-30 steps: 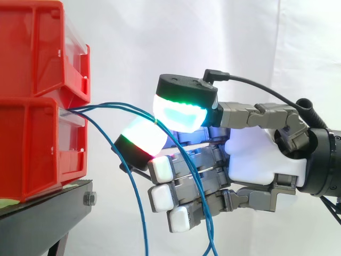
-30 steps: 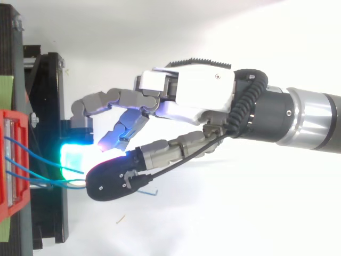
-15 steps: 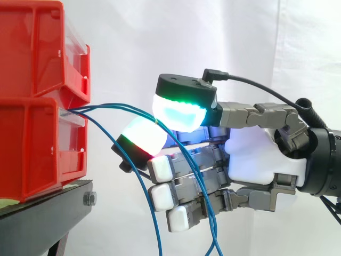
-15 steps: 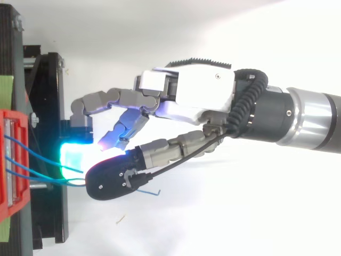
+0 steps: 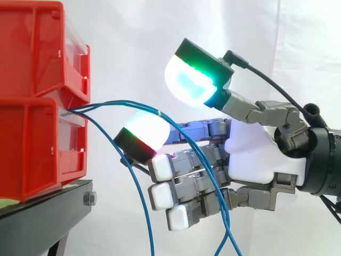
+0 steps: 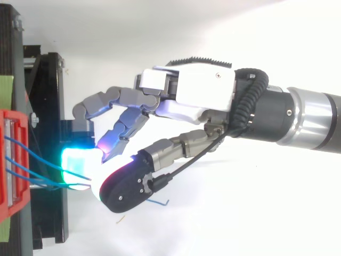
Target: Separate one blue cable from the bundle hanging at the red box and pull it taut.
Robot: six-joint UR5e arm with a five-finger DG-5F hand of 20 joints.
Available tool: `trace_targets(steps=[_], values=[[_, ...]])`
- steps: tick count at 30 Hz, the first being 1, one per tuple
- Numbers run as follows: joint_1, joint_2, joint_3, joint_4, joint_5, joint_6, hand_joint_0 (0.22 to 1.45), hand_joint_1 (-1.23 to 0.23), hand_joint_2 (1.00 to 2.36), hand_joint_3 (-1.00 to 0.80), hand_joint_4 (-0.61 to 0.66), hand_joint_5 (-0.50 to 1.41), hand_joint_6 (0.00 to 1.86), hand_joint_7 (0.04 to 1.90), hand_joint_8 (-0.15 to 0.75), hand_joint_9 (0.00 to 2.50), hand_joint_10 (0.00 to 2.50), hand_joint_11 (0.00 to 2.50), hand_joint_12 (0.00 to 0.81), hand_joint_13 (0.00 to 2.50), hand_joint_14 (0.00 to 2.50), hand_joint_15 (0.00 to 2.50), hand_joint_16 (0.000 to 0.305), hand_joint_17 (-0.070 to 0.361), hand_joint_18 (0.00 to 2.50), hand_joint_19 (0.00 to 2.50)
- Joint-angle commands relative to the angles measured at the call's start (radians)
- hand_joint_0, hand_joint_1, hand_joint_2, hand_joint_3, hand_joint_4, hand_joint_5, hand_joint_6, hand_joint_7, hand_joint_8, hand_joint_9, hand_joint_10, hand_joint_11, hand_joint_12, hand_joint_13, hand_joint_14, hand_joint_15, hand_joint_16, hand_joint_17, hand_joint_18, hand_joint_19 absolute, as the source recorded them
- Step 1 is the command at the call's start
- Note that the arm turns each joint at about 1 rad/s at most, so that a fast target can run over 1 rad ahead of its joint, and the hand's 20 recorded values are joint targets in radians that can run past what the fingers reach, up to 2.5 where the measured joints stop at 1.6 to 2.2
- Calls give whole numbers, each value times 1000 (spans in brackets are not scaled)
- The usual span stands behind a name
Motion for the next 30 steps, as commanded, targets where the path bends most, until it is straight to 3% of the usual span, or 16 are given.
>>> trace_targets(steps=[1,4,7,8,13,15,22,25,28,29,30], values=[[0,1,0,0,0,0,518,-631,1000,-500,250,-156,821,1122,366,914,11,598,417,1020,16,469,49,111,940,351],[0,-1,0,-1,2,0,538,-679,1000,-500,247,-154,828,1151,366,918,14,607,409,1018,15,475,48,108,929,359],[0,-1,0,-1,2,0,641,-765,1000,-500,228,-148,849,1200,372,994,15,665,396,1047,16,482,45,100,918,376],[0,-1,0,-1,2,0,653,-806,1012,-346,150,-148,861,1253,379,1007,14,709,395,1050,18,494,44,100,926,366],[0,1,0,0,2,0,642,-833,1023,-123,47,-159,884,1383,382,1027,17,774,395,1056,18,506,45,100,931,381],[0,-1,0,0,2,0,629,-830,1025,-70,22,-173,902,1355,384,1027,17,795,399,1057,16,506,45,102,934,379],[2,-1,0,0,11,0,642,-694,1005,25,169,-194,872,1113,406,1004,9,762,453,1080,13,474,58,131,1036,321],[3,-1,0,-1,11,0,619,-634,1173,-15,216,-192,837,1045,396,999,11,735,456,1073,13,470,59,133,1039,320],[2,-1,0,0,11,0,675,-583,1073,33,269,-175,797,973,378,976,12,711,438,1048,13,477,55,124,987,355],[2,-1,0,0,11,0,705,-581,1000,59,246,-145,720,1108,373,968,12,704,429,1040,14,483,53,120,965,371],[2,-1,0,0,11,0,707,-581,1000,55,253,-145,718,1113,372,968,13,695,430,1038,15,486,53,120,963,375]])
